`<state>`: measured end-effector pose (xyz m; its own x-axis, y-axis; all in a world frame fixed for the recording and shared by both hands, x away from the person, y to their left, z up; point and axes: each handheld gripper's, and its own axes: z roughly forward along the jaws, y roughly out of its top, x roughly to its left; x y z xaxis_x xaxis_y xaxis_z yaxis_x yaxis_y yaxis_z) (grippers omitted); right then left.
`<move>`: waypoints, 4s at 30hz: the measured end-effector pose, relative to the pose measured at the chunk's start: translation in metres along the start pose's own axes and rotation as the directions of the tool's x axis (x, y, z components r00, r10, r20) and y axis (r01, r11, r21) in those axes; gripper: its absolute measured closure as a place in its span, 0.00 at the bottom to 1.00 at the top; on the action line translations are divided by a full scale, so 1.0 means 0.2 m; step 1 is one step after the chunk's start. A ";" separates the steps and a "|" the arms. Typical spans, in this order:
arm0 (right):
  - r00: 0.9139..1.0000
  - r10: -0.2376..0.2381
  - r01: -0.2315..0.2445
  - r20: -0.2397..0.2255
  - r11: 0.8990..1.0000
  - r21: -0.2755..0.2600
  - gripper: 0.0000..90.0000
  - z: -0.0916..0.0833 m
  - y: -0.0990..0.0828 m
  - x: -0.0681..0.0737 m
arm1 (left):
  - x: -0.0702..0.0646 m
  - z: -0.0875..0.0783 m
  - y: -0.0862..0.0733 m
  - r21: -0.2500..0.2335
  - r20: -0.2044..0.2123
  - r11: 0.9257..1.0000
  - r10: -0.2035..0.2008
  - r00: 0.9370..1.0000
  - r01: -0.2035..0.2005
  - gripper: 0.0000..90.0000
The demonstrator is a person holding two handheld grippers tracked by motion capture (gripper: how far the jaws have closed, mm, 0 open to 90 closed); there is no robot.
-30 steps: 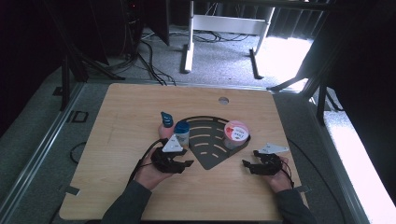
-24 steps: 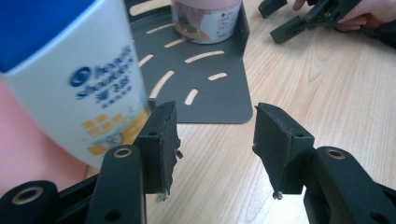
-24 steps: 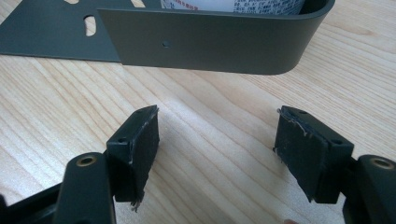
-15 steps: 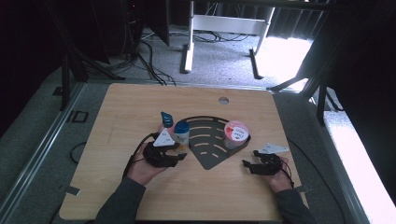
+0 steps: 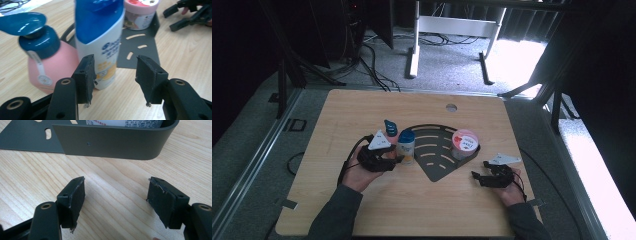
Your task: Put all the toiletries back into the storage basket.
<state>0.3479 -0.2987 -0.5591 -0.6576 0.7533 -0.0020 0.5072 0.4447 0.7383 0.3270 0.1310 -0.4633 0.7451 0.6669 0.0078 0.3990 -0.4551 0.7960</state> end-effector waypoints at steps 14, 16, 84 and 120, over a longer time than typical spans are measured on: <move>1.000 0.001 -0.001 0.000 1.000 0.000 0.33 0.00 0.00 0.00 | 0.05 0.03 0.05 -0.003 -0.029 1.000 0.000 1.000 -0.001 0.49; 1.000 0.000 0.000 0.000 1.000 0.000 0.33 0.00 0.00 0.00 | 0.05 0.03 0.06 -0.011 -0.029 1.000 -0.002 1.000 0.002 0.48; 1.000 -0.020 0.020 -0.019 1.000 0.002 0.30 0.00 0.00 0.00 | -0.06 0.12 0.15 0.136 0.000 0.986 0.100 0.995 -0.099 0.58; 1.000 -0.021 0.021 -0.022 1.000 0.003 0.30 0.00 0.00 0.00 | -0.05 0.20 0.18 0.221 -0.021 0.973 0.073 0.997 -0.066 0.59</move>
<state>0.3476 -0.2978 -0.5593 -0.6803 0.7329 -0.0031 0.4946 0.4622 0.7360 0.3548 0.0842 -0.4599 0.7609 0.6441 0.0783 0.4571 -0.6177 0.6399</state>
